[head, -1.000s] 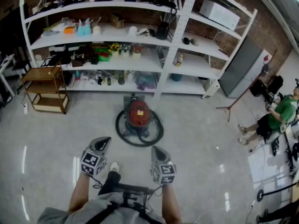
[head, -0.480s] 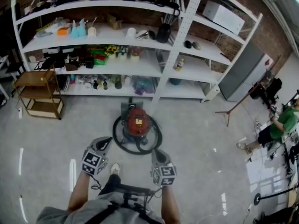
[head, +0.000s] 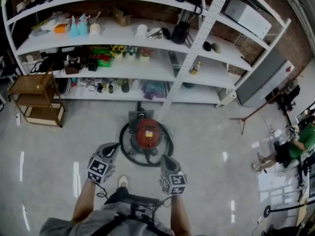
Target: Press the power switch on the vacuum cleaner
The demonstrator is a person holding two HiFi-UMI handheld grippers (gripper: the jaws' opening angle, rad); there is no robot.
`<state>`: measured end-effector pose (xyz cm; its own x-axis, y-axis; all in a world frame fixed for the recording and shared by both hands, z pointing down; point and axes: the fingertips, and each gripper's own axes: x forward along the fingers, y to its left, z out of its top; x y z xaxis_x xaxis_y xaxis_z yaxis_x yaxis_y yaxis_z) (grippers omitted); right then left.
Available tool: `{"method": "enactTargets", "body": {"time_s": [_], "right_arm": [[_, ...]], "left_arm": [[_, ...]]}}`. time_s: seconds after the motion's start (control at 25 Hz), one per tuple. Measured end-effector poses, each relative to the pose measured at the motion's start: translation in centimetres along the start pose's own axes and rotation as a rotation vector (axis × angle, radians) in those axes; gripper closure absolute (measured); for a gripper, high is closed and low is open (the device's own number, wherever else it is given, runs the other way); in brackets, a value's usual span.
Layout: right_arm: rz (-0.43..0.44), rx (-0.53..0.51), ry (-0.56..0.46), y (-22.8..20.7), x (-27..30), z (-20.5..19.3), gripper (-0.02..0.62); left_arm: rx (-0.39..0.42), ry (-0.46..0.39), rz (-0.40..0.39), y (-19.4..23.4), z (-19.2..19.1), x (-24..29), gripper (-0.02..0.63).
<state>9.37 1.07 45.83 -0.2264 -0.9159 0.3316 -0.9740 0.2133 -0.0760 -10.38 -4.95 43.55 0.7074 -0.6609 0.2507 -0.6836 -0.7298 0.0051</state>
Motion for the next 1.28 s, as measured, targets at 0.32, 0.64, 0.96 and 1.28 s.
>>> {"method": "enactTargets", "body": {"time_s": [0.32, 0.64, 0.96, 1.28], "right_arm": [[-0.033, 0.016, 0.044, -1.9, 8.3, 1.5, 0.583], [-0.045, 0.046, 0.098, -4.2, 13.9, 1.2, 0.583], [-0.032, 0.062, 0.154, -7.2, 17.2, -1.2, 0.583], [0.005, 0.061, 0.210, -9.4, 20.3, -4.8, 0.583]], "left_arm": [[-0.008, 0.039, -0.025, 6.8, 0.3, 6.1, 0.600], [-0.036, 0.096, -0.071, 9.5, -1.4, 11.5, 0.600], [-0.071, 0.150, -0.080, 9.5, -4.2, 15.9, 0.600], [-0.102, 0.176, -0.052, 9.9, -6.8, 18.7, 0.600]]}}
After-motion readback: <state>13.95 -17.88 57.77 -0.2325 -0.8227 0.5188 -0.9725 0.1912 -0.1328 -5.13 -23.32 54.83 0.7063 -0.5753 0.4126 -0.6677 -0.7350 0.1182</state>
